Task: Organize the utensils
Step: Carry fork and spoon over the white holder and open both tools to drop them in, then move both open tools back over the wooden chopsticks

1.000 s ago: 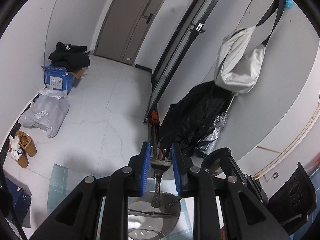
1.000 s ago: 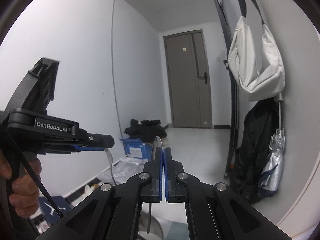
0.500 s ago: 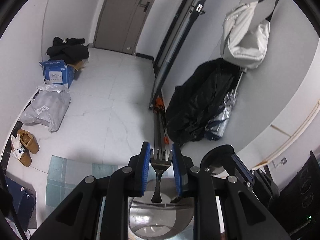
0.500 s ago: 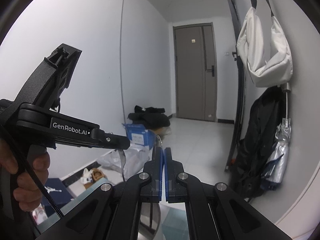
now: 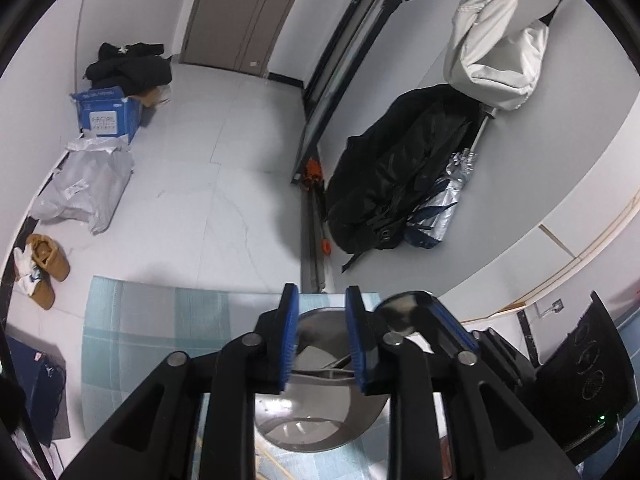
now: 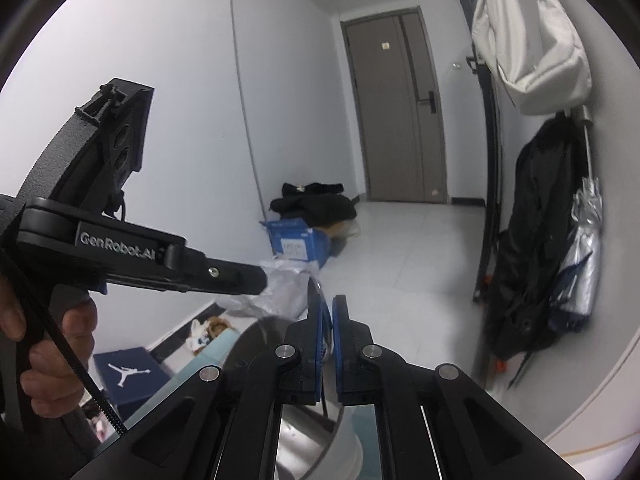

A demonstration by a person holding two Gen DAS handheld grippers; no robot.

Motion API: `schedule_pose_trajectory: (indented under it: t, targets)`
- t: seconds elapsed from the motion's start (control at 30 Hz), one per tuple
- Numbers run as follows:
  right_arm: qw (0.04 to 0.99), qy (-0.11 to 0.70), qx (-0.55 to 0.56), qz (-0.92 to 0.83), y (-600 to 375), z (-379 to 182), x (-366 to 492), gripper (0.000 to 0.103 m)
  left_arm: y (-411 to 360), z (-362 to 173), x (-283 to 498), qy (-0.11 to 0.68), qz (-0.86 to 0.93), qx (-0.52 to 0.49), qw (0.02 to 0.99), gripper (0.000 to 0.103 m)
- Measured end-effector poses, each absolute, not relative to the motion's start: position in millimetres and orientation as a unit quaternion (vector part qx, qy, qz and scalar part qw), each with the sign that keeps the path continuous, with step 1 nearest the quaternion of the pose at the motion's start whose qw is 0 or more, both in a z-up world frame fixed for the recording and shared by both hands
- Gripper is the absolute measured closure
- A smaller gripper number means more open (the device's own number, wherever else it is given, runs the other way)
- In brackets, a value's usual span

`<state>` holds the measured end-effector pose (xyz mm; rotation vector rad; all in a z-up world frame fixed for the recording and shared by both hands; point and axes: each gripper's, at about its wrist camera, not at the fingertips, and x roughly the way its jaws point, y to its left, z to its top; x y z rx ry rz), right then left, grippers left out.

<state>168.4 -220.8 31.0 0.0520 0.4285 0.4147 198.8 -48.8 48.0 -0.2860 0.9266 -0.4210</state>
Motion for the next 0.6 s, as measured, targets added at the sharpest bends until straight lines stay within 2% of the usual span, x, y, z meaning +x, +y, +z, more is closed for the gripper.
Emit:
schedule_pose_trajectory:
  t: [0.03, 0.1, 0.2, 0.23, 0.3, 0.37, 0.47, 0.6]
  targets:
    - [0.955, 0.213, 0.029, 0.205, -222, 31, 167, 0.097, -48, 49, 198, 0.442, -0.198, -0.137, 0.864, 0.075]
    - [0.956, 0.216, 0.033, 0.197, -225, 31, 163, 0.094, -44, 53, 195, 0.437, -0.193, -0.140, 0.867, 0.063]
    - [0.957, 0.216, 0.044, 0.190, -231, 35, 154, 0.077, -36, 60, 186, 0.422, -0.172, -0.142, 0.879, 0.054]
    - [0.957, 0.214, 0.050, 0.191, -233, 37, 150, 0.074, -33, 61, 183, 0.419, -0.165, -0.143, 0.881, 0.052]
    - [0.956, 0.211, 0.053, 0.196, -235, 42, 142, 0.070, -28, 64, 176, 0.413, -0.147, -0.146, 0.887, 0.039]
    - [0.959, 0.206, 0.046, 0.189, -233, 46, 133, 0.065, -22, 68, 167, 0.401, -0.133, -0.151, 0.894, 0.035]
    - [0.960, 0.203, 0.043, 0.186, -231, 53, 121, 0.057, -18, 72, 153, 0.390, -0.105, -0.145, 0.903, 0.022]
    - [0.963, 0.197, 0.046, 0.177, -230, 61, 99, 0.048, -16, 75, 130, 0.370, -0.078, -0.127, 0.917, 0.017]
